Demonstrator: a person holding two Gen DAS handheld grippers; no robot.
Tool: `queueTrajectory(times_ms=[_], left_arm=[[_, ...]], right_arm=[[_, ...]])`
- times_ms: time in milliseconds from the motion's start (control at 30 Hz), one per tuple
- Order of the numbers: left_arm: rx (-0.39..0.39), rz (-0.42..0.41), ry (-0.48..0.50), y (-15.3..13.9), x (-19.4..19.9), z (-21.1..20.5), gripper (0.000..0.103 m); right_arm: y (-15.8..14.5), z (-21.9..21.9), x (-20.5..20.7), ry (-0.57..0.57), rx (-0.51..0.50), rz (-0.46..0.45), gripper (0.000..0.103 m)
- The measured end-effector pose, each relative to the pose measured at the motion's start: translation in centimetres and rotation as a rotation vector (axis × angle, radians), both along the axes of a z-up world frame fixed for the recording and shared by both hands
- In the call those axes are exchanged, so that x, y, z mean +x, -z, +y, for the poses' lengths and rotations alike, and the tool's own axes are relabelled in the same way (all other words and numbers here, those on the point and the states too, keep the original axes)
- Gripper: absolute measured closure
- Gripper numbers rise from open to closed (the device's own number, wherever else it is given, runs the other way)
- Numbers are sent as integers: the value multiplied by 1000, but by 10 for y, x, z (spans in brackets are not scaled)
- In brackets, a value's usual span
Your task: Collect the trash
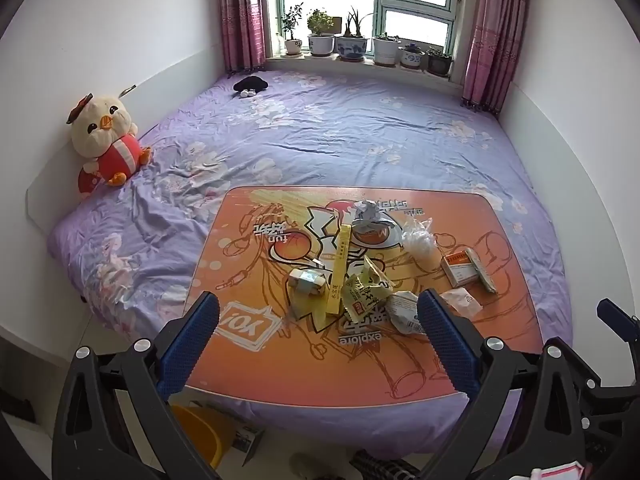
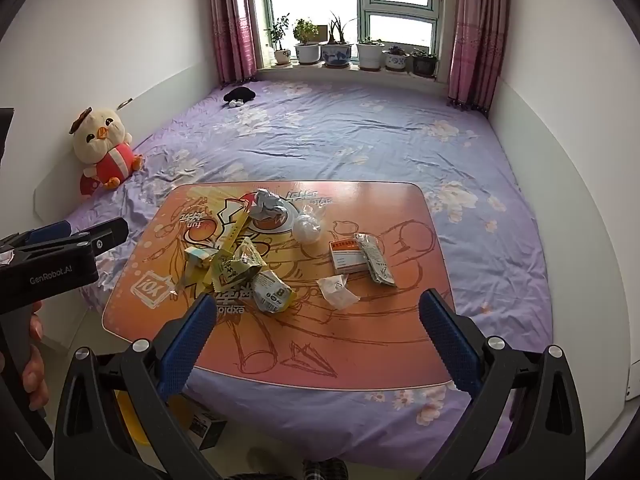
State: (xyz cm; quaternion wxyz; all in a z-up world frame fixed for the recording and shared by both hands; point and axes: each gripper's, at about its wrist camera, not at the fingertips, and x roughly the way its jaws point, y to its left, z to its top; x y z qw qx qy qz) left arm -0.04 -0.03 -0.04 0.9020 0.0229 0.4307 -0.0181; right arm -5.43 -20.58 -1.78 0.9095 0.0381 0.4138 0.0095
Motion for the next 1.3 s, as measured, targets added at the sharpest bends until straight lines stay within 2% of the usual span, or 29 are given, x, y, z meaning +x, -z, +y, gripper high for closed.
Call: queueTrajectory(times_ms=[300,1300], left_arm=[[-8,35,-7,1,5,5,5],[7,32,-7,5,2,4,5]], right_arm=[[4,-1,5,-6,10,26,3],[11,0,4,-8,14,27,3]])
